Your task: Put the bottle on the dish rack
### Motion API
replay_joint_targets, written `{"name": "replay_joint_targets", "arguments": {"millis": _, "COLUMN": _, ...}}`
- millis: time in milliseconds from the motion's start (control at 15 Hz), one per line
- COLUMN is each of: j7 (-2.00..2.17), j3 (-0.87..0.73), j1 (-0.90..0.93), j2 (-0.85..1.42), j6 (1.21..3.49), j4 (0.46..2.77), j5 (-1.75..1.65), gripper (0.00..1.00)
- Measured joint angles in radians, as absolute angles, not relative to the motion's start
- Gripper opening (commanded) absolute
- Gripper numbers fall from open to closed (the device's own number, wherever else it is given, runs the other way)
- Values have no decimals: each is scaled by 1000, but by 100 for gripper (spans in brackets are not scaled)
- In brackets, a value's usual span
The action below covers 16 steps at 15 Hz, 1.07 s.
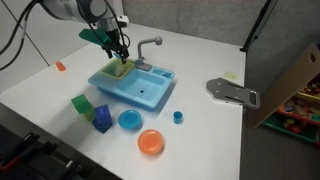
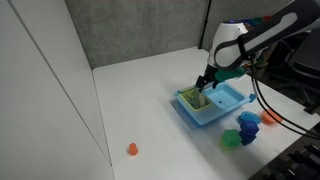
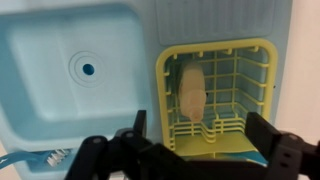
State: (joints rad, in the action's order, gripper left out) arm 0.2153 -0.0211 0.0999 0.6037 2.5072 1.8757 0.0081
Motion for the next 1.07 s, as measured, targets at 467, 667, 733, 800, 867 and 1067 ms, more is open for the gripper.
{"name": "replay_joint_targets", "arguments": {"millis": 467, "j7": 215, "j3": -69, "j1": 95, "j2": 509, "j6": 2407, "j4": 1874, "j5": -12, "gripper": 100}}
{"name": "replay_joint_targets", "arguments": {"millis": 667, "j7": 214, "j3": -83, "j1": 80, "j2": 467, "j6": 2357, "j4": 1873, "j5": -24, "gripper": 100}}
{"name": "replay_joint_targets", "arguments": {"millis": 733, "j7": 212, "j3": -84, "j1": 73, "j2": 453, "j6": 2340, "j4": 1873, "j5": -26, "gripper": 100}}
{"name": "replay_joint_targets", "arguments": {"millis": 800, "j7": 208, "j3": -85, "j1": 66, "j2": 437, "j6": 2321, "j4": 1873, "j5": -27, "gripper": 100}}
{"name": "replay_joint_targets", "arguments": {"millis": 867, "j7": 200, "j3": -85, "j1": 60, "j2": 420, "j6": 2301, "j4": 1873, "j5": -27, "gripper": 100}}
{"name": "replay_joint_targets", "arguments": {"millis": 1067, "j7": 173, "j3": -85, "j1": 43, "j2": 363, "j6": 2247, "j4": 1874, "j5": -27, "gripper": 100}}
